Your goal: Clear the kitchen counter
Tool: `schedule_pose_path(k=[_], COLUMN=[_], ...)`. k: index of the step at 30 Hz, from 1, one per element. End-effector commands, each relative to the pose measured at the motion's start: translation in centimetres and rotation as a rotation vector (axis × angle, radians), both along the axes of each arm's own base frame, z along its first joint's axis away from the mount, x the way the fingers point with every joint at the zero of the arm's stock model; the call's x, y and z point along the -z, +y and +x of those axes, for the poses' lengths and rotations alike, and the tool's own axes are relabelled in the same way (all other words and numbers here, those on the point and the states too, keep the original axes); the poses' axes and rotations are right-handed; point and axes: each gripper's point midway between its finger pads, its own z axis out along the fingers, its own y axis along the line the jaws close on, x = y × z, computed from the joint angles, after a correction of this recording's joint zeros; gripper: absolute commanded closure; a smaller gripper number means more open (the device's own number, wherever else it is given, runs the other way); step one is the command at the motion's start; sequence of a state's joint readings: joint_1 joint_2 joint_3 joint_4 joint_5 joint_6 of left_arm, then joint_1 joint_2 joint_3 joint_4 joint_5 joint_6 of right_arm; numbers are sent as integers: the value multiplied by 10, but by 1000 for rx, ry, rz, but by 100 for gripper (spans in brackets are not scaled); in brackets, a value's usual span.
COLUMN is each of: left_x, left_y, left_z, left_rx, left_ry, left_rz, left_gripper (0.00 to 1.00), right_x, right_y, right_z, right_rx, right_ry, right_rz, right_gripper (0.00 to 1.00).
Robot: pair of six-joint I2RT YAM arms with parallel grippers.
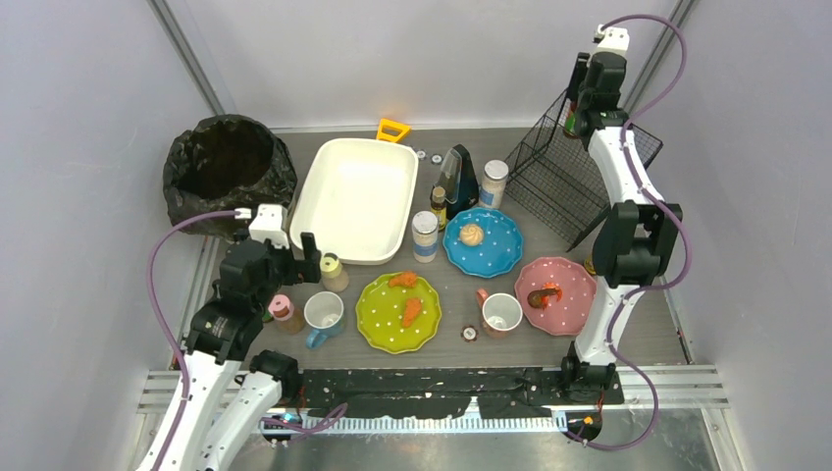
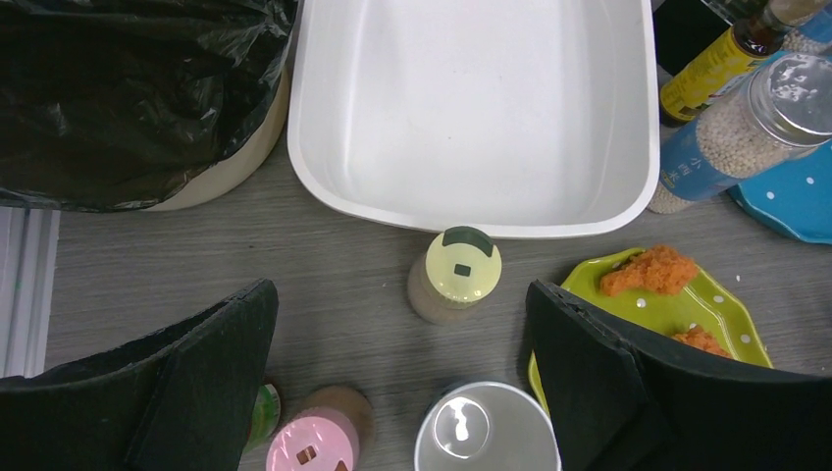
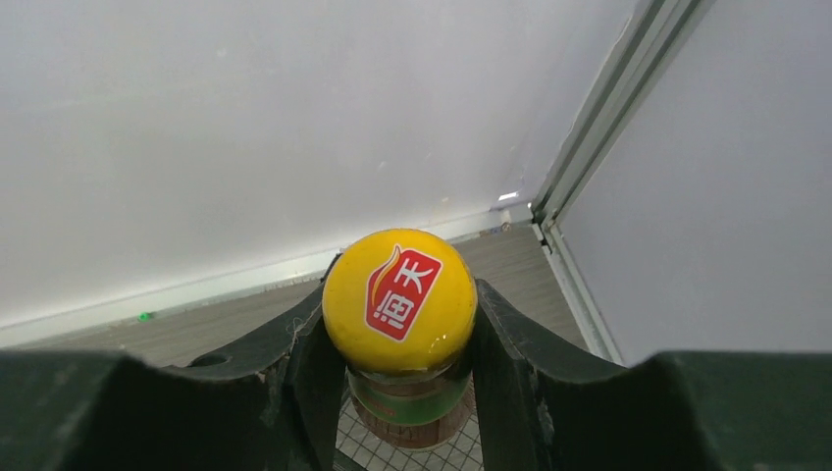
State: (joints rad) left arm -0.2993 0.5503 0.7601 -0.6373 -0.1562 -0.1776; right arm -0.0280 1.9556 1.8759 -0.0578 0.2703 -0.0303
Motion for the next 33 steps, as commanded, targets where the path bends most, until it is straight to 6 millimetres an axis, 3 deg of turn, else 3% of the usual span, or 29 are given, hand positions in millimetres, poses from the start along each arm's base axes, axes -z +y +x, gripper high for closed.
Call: schedule_pose_path(k=[1,5,14,18,22,27,33], left_x=[-8,-7,-8,-9,-11,-12,-12], left_y=[-2,-2,-4,-4,-4,-4,-6], left_z=[9,9,8,7,7,6,6], left_rx=[2,4,12,12,16,16,21], left_ry=[-34,-30,-35,-39,-47,-53,-53], left_rz=[-11,-11,-20,-24,-28,-32,-36], left_gripper=[0,0,0,0,0,1,0], right_x=[-80,-43,5,9,-9,-12,10], right_y=[4,3,5,11,15,20,13], right_z=[11,23,23,10,0,-7,-3], right_rx=[-28,-20,-17,-47,-72,-112,-66], right_ry=[-264,-223,-144,-151,-178,-183,-142], right_rz=[19,61,105,110,94,61,69], right_gripper=[94,95,94,94,94,94,92])
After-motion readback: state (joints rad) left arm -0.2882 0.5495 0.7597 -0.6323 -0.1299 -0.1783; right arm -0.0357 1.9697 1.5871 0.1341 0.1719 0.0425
